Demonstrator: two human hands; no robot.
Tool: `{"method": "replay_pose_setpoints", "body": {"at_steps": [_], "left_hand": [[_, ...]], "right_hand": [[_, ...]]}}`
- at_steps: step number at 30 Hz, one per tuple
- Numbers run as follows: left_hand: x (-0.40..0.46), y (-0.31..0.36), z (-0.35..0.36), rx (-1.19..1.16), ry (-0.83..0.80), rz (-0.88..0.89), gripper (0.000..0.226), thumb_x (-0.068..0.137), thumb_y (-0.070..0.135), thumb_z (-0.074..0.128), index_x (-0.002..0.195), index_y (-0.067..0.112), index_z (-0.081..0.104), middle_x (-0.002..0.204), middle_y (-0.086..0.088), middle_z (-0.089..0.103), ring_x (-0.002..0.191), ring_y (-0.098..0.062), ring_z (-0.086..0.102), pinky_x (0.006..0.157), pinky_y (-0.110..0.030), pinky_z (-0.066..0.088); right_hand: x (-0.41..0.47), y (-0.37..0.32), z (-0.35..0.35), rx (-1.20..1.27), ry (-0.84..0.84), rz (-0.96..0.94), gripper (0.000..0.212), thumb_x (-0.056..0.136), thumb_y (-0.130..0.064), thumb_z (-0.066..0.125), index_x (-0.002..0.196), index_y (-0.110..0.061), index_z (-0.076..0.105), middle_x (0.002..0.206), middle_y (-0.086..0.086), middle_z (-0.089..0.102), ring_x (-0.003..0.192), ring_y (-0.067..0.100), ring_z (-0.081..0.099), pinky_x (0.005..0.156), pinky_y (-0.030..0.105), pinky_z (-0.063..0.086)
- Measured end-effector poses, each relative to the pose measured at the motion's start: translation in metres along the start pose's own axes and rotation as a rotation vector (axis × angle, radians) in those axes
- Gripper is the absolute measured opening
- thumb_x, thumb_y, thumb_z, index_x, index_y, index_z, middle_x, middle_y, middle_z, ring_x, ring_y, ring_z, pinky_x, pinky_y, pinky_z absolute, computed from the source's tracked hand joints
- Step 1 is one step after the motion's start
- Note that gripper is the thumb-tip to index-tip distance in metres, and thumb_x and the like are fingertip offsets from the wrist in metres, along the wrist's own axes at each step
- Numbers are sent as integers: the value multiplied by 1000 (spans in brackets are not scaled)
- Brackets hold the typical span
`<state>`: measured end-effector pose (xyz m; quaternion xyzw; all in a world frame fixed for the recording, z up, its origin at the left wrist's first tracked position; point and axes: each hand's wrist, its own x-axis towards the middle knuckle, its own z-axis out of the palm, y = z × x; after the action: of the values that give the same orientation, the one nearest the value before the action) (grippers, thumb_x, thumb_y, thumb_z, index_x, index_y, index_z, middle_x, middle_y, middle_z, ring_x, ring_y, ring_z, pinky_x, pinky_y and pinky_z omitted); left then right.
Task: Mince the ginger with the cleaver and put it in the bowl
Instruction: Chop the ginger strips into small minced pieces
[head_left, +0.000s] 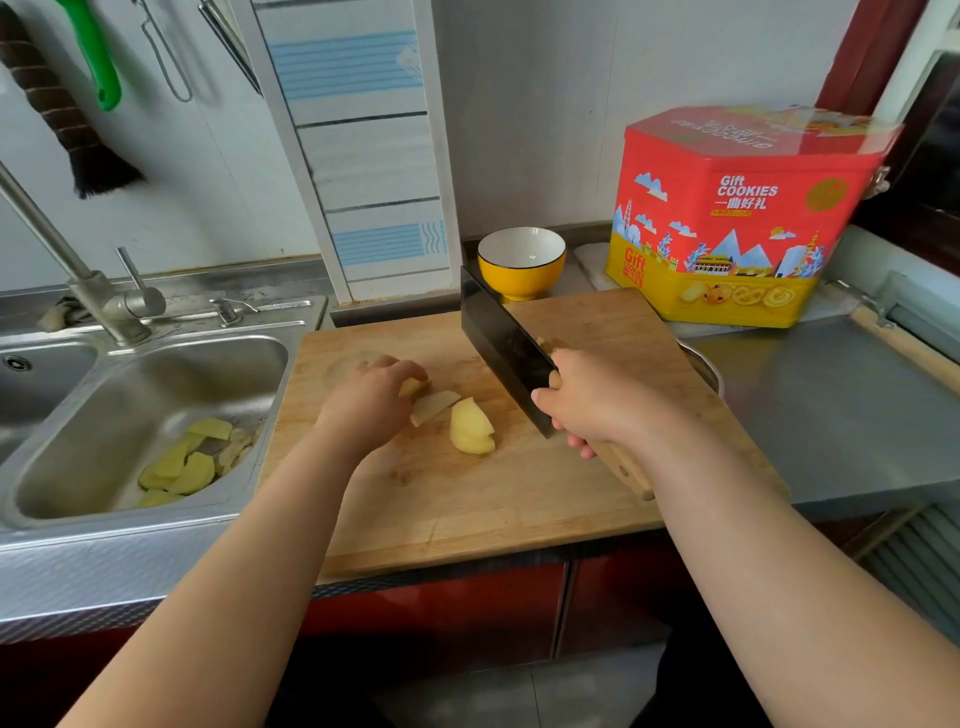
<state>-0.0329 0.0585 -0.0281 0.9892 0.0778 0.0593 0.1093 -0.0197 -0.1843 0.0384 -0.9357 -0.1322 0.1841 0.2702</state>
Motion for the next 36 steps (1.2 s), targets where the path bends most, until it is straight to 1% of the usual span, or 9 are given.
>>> {"method": "replay_pose_setpoints", "body": {"at_steps": [3, 6, 8, 12, 15, 24, 28, 31, 36], "left_hand": [[-10, 0, -5, -33, 80, 47, 48, 88, 44, 62, 133, 36, 47, 146, 4, 39, 133, -22, 33, 107, -43, 36], [-31, 17, -7, -213, -55, 167, 72, 74, 58, 69, 137, 36, 42, 144, 9, 40, 134, -16, 33, 110, -43, 34], [-41, 26, 2, -212, -134, 133, 80, 71, 55, 74, 140, 37, 38, 145, 9, 39, 137, -18, 29, 110, -45, 32], [-37, 16, 5, -133, 10, 143, 59, 79, 53, 67, 132, 41, 46, 146, 9, 37, 136, -21, 24, 110, -45, 29], [-29, 5, 1, -179, -40, 99, 49, 85, 41, 65, 131, 42, 48, 152, 9, 27, 140, -25, 16, 113, -51, 22], [2, 3, 4, -170, -26, -31, 58, 84, 34, 64, 138, 32, 41, 149, 1, 33, 133, -26, 35, 104, -42, 37], [11, -8, -2, -133, -59, -126, 67, 84, 41, 66, 142, 27, 37, 143, -5, 43, 131, -29, 36, 105, -44, 35], [16, -11, -8, -116, -124, -119, 71, 83, 44, 68, 144, 28, 35, 145, -5, 41, 134, -31, 32, 110, -48, 30], [20, -6, -13, 20, -172, 11, 42, 82, 48, 67, 120, 37, 56, 146, 1, 35, 135, -29, 24, 109, -51, 25]], "right_hand": [[1, -1, -2, 6, -15, 18, 52, 103, -25, 45, 150, -13, 29, 97, 10, 66, 72, 20, 67, 69, 35, 61], [3, 1, -6, 69, -19, 38, 56, 102, -24, 47, 153, -15, 25, 97, 9, 66, 65, 15, 63, 58, 30, 58], [3, 2, -8, 105, -14, 36, 58, 102, -23, 48, 154, -16, 22, 95, 8, 64, 62, 13, 60, 51, 26, 53], [-4, 4, -7, 96, -11, 18, 59, 102, -23, 49, 154, -15, 22, 94, 7, 64, 62, 13, 59, 51, 26, 53], [-8, 4, -6, 60, -26, 16, 57, 102, -23, 49, 153, -14, 25, 96, 8, 65, 63, 13, 60, 51, 26, 53], [-10, 2, -5, 47, -21, 18, 56, 102, -23, 49, 152, -13, 26, 96, 8, 66, 62, 13, 60, 52, 26, 54], [-10, 2, -5, 42, -20, 14, 56, 102, -24, 49, 152, -14, 26, 96, 8, 65, 61, 12, 60, 52, 26, 54], [-10, 2, -4, 31, -17, 12, 56, 102, -25, 50, 152, -15, 27, 97, 8, 65, 63, 13, 61, 53, 26, 55], [-13, 2, -4, 36, -24, -5, 55, 102, -24, 48, 152, -12, 27, 100, 8, 64, 62, 12, 60, 55, 26, 55]]}}
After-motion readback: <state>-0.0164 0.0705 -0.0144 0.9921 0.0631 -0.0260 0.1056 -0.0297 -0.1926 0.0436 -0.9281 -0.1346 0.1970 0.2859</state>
